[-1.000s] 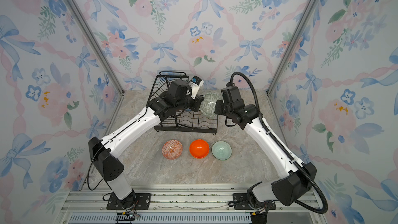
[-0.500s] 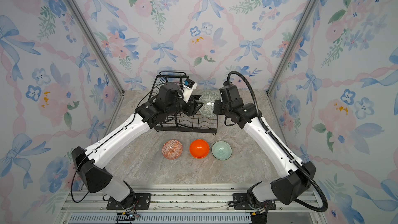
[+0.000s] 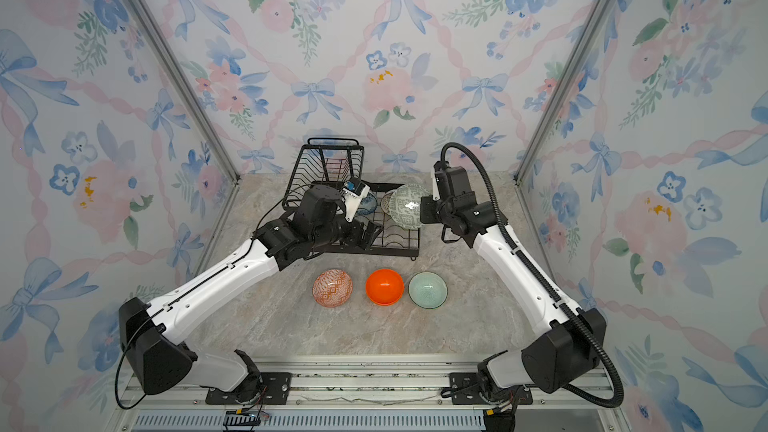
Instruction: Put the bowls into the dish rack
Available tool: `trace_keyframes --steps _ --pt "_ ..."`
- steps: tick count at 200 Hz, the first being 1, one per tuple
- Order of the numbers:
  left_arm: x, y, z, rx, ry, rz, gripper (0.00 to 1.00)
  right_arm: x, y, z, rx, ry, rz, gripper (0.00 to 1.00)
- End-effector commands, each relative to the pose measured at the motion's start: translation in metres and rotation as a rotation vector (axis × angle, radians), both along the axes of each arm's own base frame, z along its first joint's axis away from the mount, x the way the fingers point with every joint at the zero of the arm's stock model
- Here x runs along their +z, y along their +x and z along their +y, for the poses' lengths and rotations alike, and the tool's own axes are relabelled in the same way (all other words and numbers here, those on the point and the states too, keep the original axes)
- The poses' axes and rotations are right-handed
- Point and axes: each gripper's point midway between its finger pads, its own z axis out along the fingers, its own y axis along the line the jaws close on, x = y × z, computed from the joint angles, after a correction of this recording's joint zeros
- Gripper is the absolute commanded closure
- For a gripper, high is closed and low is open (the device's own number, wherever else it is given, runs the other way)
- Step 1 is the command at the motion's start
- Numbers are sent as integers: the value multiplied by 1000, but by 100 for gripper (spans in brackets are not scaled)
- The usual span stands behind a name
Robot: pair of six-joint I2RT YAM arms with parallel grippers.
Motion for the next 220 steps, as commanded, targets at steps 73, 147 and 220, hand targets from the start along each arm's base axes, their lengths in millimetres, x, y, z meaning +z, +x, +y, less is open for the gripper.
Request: trace_keyframes --steps 73,147,220 --pt "-24 -21 24 51 2 55 2 -20 32 -5 14 -149 -99 100" --pt "-49 -37 48 69 23 86 2 -24 47 1 31 -275 -144 100" --pt "-57 -43 60 79 19 100 2 -25 63 5 48 -341 -196 100"
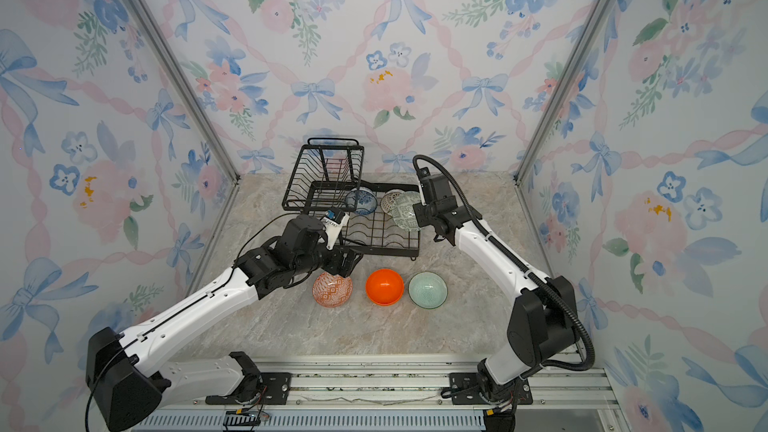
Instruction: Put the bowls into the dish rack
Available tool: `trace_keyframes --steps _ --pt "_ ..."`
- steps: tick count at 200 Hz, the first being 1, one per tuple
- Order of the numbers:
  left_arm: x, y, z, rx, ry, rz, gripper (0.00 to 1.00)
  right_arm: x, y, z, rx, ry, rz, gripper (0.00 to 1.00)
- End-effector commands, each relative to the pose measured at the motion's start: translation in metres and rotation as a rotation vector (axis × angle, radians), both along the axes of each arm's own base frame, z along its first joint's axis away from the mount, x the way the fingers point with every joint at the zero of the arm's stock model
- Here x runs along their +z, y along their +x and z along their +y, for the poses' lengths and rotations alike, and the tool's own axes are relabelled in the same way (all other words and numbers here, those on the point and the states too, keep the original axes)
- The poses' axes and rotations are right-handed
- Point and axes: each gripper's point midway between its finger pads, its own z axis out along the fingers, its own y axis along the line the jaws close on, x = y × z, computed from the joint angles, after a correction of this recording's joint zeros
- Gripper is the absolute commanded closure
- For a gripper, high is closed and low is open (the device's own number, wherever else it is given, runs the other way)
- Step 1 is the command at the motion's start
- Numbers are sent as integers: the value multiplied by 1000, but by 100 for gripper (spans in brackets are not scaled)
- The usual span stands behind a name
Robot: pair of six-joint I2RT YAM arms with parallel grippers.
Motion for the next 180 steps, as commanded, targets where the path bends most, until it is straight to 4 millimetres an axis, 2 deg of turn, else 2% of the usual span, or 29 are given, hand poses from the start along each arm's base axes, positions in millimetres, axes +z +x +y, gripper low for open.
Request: trace_keyframes --steps 1,70,117,121,125,180 --pt "-1 -3 5 10 -17 11 2 30 17 9 13 1 -118 100" --pt "-7 -6 8 14 -28 22 2 32 34 21 63 -80 -199 100" --pt "-12 -6 12 21 -38 30 2 34 41 38 132 -139 -296 100" --pt "-12 -6 13 23 -38 30 2 23 45 39 135 -157 -281 100" --pt "-13 -5 13 23 -39 32 2 20 46 41 140 -169 -280 100" --pt "-17 -2 15 27 -45 45 2 12 61 49 141 -226 -380 100"
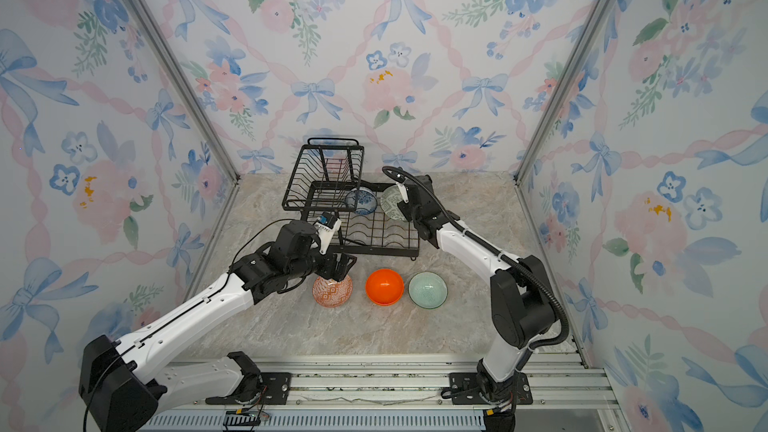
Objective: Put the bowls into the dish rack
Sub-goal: 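Move the green-patterned bowl with the right gripper down into the rack slots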
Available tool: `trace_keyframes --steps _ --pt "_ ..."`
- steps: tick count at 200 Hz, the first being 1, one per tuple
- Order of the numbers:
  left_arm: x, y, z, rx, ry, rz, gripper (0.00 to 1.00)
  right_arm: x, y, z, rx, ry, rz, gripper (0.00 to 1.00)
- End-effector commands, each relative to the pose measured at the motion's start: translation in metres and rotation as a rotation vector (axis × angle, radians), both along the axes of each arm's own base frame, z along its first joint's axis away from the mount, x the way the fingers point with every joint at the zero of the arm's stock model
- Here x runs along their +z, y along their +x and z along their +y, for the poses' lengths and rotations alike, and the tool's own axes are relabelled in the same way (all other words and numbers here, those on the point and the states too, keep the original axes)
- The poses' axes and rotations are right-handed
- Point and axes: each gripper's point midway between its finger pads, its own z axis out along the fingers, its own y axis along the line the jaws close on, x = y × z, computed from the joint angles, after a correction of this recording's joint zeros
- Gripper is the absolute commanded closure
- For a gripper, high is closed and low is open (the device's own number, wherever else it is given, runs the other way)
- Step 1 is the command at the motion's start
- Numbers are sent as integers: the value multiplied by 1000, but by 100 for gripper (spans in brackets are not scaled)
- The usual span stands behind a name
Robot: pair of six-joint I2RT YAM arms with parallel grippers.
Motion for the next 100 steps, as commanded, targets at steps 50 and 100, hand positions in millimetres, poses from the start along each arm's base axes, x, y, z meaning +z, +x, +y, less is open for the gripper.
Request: trace_keyframes --steps 50,100 --pt "3 2 0 -2 -40 5 2 7 10 29 97 -75 -267 100" --pt "0 4 1 -5 -38 14 2 -9 14 56 162 -63 -261 100"
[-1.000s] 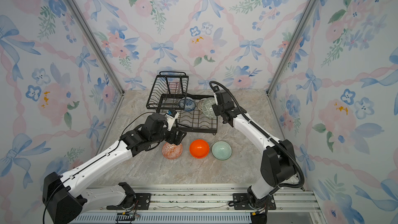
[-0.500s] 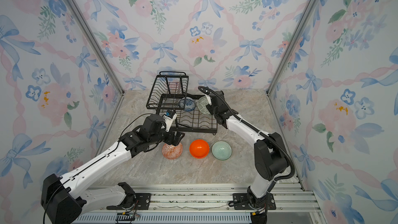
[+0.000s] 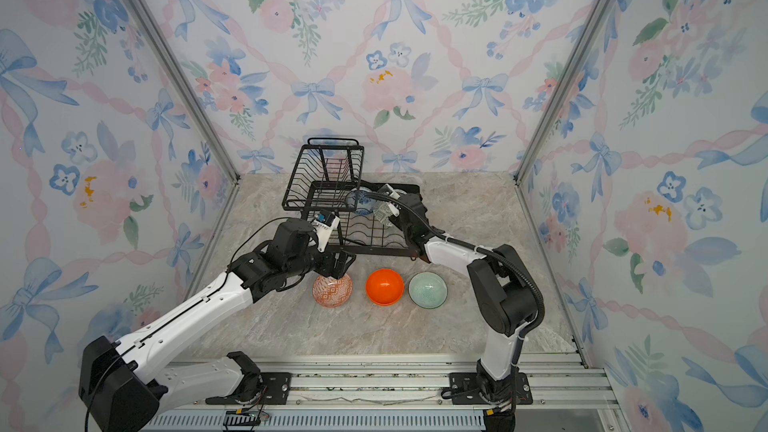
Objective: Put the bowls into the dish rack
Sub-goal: 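Move the green-patterned bowl with the right gripper down into the rack slots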
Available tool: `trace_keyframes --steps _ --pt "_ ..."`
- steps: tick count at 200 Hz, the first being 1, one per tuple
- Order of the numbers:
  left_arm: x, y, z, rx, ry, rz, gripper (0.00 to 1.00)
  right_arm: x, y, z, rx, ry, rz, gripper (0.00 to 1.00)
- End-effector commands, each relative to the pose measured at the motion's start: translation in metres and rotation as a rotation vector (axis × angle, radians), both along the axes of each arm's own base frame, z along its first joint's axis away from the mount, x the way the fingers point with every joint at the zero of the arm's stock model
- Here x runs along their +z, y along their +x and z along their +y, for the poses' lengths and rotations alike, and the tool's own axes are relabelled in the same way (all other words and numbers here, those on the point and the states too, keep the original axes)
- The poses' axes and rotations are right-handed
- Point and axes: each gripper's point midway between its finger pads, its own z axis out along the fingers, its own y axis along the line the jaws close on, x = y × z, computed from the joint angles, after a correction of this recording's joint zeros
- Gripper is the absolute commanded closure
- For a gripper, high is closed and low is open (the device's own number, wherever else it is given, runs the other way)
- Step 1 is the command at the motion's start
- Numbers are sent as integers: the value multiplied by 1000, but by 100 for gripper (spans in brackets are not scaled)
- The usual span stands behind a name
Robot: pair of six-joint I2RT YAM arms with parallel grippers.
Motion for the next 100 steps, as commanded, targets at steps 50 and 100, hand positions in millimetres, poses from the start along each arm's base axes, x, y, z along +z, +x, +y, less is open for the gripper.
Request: trace_keyframes --steps 50,100 --pt "-6 2 3 7 -12 23 2 16 12 36 71 49 -101 100" --pt "-8 4 3 9 -10 31 2 7 17 42 55 74 -50 100"
